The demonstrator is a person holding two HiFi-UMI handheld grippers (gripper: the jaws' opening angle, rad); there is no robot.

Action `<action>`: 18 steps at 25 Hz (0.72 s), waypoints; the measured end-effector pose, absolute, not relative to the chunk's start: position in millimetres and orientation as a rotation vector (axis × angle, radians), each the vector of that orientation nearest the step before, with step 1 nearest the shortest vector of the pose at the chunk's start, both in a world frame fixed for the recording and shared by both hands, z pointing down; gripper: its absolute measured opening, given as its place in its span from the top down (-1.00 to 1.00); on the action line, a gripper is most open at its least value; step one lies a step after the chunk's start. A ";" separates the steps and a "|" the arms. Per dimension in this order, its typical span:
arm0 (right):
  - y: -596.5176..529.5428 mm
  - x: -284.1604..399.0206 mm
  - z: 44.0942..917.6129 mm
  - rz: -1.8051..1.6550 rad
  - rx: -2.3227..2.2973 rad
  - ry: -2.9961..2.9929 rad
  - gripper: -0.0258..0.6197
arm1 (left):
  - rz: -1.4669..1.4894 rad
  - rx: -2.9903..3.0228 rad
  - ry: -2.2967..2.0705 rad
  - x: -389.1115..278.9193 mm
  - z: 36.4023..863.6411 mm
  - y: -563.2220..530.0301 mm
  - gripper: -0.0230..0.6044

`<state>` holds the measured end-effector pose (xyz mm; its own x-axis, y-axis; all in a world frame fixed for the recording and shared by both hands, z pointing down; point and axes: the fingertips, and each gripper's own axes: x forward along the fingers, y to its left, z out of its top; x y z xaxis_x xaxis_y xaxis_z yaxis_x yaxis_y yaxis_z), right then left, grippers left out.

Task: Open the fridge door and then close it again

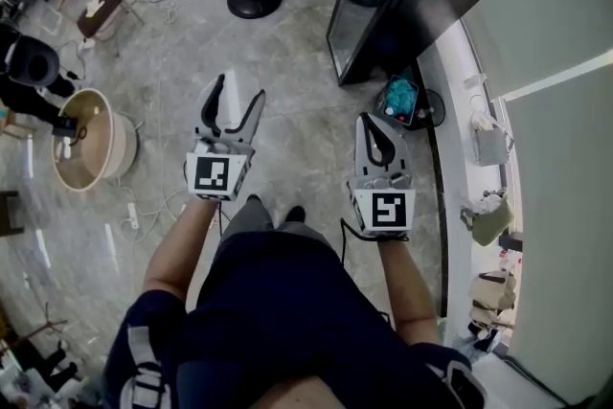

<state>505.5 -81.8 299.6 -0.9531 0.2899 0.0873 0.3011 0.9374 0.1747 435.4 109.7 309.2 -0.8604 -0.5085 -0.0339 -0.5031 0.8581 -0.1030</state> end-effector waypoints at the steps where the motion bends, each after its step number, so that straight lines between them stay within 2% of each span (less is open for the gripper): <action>1: -82.0 503.1 301.7 -0.285 -0.464 -3.026 0.86 | -0.141 -0.812 2.968 431.0 309.4 108.1 -0.01; 10: -75.6 439.8 312.8 -0.244 -0.394 -3.022 0.86 | -0.130 -0.916 2.915 345.5 315.3 100.4 -0.01; 18: -41.7 307.5 322.6 -0.245 -0.204 -3.015 0.86 | -0.134 -1.204 2.787 195.8 321.0 101.3 -0.01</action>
